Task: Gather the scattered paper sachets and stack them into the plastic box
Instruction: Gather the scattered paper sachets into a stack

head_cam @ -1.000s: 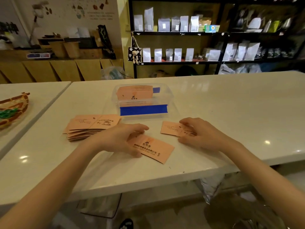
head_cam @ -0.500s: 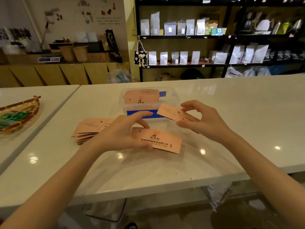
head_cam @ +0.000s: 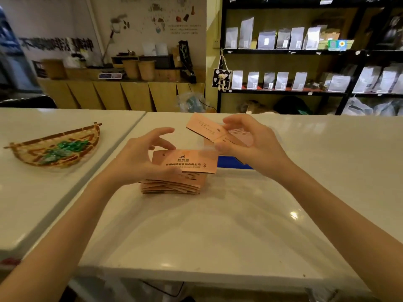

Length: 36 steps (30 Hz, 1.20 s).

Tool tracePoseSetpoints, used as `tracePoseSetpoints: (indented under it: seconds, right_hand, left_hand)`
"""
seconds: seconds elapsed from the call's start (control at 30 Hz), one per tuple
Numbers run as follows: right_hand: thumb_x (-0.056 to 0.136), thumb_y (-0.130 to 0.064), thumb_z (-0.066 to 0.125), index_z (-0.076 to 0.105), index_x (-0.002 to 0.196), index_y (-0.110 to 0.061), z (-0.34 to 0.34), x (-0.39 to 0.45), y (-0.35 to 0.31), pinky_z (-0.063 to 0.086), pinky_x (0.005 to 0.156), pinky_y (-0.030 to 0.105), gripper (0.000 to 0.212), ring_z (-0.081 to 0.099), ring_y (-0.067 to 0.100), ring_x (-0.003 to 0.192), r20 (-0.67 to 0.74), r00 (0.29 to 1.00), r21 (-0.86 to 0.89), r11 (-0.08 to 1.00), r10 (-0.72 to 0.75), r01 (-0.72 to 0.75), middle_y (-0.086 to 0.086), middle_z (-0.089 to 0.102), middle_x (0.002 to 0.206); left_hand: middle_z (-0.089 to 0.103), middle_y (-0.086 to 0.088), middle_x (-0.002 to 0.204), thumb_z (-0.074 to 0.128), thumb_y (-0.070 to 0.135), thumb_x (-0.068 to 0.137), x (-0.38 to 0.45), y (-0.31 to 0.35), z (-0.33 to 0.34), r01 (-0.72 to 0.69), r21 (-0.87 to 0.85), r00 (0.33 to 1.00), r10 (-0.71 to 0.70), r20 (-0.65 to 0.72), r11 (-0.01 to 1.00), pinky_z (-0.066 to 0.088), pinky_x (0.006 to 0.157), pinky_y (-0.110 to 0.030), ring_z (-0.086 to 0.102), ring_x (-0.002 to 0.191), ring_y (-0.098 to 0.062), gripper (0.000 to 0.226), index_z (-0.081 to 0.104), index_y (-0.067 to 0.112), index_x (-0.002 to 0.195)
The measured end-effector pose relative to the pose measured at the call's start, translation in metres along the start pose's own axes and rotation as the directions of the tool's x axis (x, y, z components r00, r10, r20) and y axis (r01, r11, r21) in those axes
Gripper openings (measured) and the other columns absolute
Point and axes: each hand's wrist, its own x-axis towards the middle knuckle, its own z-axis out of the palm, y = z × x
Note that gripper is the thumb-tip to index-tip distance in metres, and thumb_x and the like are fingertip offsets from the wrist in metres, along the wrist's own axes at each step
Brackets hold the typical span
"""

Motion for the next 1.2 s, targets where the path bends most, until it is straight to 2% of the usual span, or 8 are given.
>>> tracePoseSetpoints:
  seconds: [0.13,0.33,0.5,0.73,0.87,0.97,1.07,1.2]
  right_hand:
    - [0.073,-0.039,0.067,0.048,0.120,-0.026,0.022,0.015,-0.006,0.043,0.077,0.015,0.052,0.045,0.004,0.103,0.090,0.995,0.017,0.999,-0.035,0.033,-0.004,0.056,0.124]
    - [0.074,-0.045,0.065,0.043,0.123,-0.031,0.050,0.029,-0.007,0.041,0.088,0.022,0.055,0.045,0.007,0.110,0.260,0.964,-0.018,0.998,-0.056,0.062,-0.007,0.054,0.127]
    - [0.074,-0.045,0.065,0.037,0.127,-0.032,0.068,0.028,-0.006,0.038,0.081,0.015,0.061,0.044,0.008,0.112,0.374,0.925,-0.047,0.995,-0.062,0.085,-0.008,0.052,0.129]
    - [0.072,-0.045,0.067,0.033,0.130,-0.032,0.078,0.024,-0.004,0.045,0.093,0.026,0.069,0.046,0.012,0.117,0.493,0.870,-0.124,0.987,-0.027,0.101,-0.006,0.051,0.131]
    - [0.072,-0.048,0.066,0.033,0.131,-0.035,0.076,0.026,-0.008,0.045,0.091,0.024,0.069,0.042,0.006,0.110,0.555,0.832,-0.168,0.981,0.010,0.100,-0.007,0.049,0.133]
    - [0.084,-0.043,0.051,0.038,0.130,-0.032,0.068,0.033,-0.011,0.042,0.087,0.020,0.049,0.045,0.008,0.116,0.551,0.834,-0.121,0.991,0.024,0.051,-0.006,0.049,0.134]
    - [0.091,-0.038,0.040,0.039,0.131,-0.029,0.068,0.046,-0.012,0.038,0.091,0.024,0.041,0.046,0.014,0.119,0.580,0.804,-0.160,0.986,0.131,-0.045,-0.003,0.049,0.136]
    - [0.086,-0.043,0.049,0.032,0.135,-0.031,0.071,0.057,-0.011,0.043,0.087,0.023,0.053,0.051,0.013,0.108,0.700,0.656,-0.326,0.944,0.280,-0.056,-0.002,0.046,0.137]
  left_hand:
    - [0.058,0.011,0.108,0.076,0.042,0.055,0.001,-0.022,-0.005,0.068,-0.012,0.998,-0.068,-0.009,0.998,0.033,0.101,-0.032,0.044,0.101,-0.006,0.087,0.032,0.032,0.130]
    - [0.051,0.018,0.111,0.076,0.039,0.061,0.001,-0.045,0.005,0.112,0.028,0.993,-0.113,0.031,0.993,0.033,0.096,-0.025,0.045,0.109,-0.006,0.082,0.034,0.028,0.131]
    - [0.045,0.012,0.131,0.078,0.035,0.059,-0.004,-0.058,0.004,0.125,-0.037,0.987,-0.121,0.109,0.991,0.033,0.098,-0.025,0.039,0.115,-0.004,0.095,0.021,0.035,0.135]
    - [0.032,0.011,0.144,0.073,0.063,0.040,-0.009,-0.068,-0.011,0.250,0.000,0.921,-0.238,0.307,0.968,0.027,0.108,-0.032,0.028,0.131,-0.014,0.115,0.014,0.041,0.136]
    - [0.031,0.014,0.144,0.064,0.061,0.053,-0.006,-0.065,-0.015,0.255,0.018,0.903,-0.245,0.354,0.967,0.028,0.105,-0.029,0.028,0.131,-0.012,0.091,0.025,0.040,0.133]
    - [0.033,0.010,0.144,0.054,0.055,0.074,0.005,-0.060,-0.018,0.245,0.019,0.892,-0.233,0.388,0.969,0.026,0.103,-0.027,0.029,0.132,-0.012,0.066,0.031,0.035,0.133]
    - [0.034,0.008,0.144,0.043,0.050,0.083,0.024,-0.057,-0.020,0.277,0.105,0.821,-0.292,0.490,0.955,0.022,0.106,-0.030,0.027,0.133,-0.014,0.055,0.033,0.030,0.134]
    - [0.041,0.007,0.137,0.056,0.048,0.078,0.045,-0.058,-0.021,0.266,0.212,0.699,-0.340,0.629,0.940,0.027,0.100,-0.024,0.036,0.127,-0.014,0.063,0.035,0.027,0.133]
